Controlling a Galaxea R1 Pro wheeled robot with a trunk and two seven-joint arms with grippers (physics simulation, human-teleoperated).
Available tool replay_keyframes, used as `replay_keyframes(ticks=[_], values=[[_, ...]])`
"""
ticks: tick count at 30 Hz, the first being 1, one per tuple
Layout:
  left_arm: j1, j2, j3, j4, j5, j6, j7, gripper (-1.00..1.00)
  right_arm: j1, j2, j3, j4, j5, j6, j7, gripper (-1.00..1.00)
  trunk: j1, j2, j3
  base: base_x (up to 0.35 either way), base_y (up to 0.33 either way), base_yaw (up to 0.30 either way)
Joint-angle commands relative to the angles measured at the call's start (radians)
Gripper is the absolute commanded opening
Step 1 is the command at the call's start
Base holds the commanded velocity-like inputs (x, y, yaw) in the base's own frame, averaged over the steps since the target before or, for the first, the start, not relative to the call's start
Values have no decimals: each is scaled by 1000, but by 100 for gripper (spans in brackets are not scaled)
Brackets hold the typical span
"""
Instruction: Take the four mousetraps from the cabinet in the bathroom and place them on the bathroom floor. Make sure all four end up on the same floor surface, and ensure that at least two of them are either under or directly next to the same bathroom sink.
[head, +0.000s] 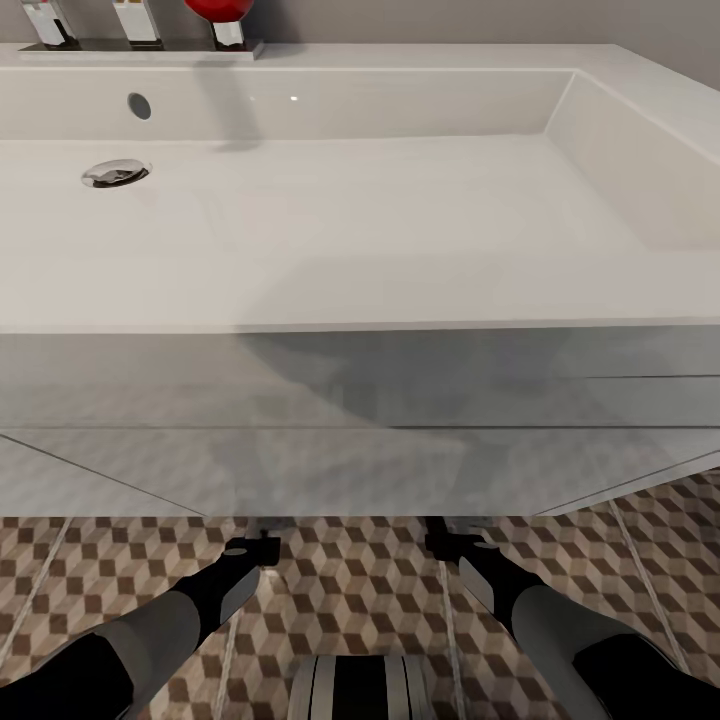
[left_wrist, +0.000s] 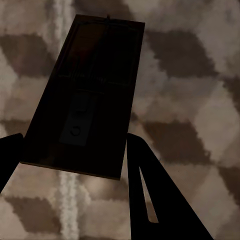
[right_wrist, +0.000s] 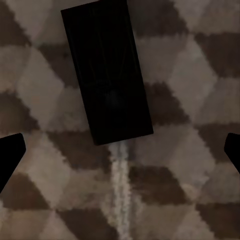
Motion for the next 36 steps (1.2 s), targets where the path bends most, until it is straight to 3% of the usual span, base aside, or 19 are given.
replay_keyframes(ticks=[1,3,4,36], values=[[0,0,-5,-3,-1,7,7,-100,0,0,9,-2,-8,5,-6,100,0,0,-1,0,0,0],[0,0,-5,-3,-1,8,7,-100,0,0,9,-2,-8,6,-6,100,0,0,-1,0,0,0],[0,0,-5,-3,-2,8,7,100,0,0,9,-2,-8,6,-6,100,0,0,-1,0,0,0],[0,0,-5,-5,-5,-4,7,100,0,0,9,-2,-8,5,-6,100,0,0,-1,0,0,0]])
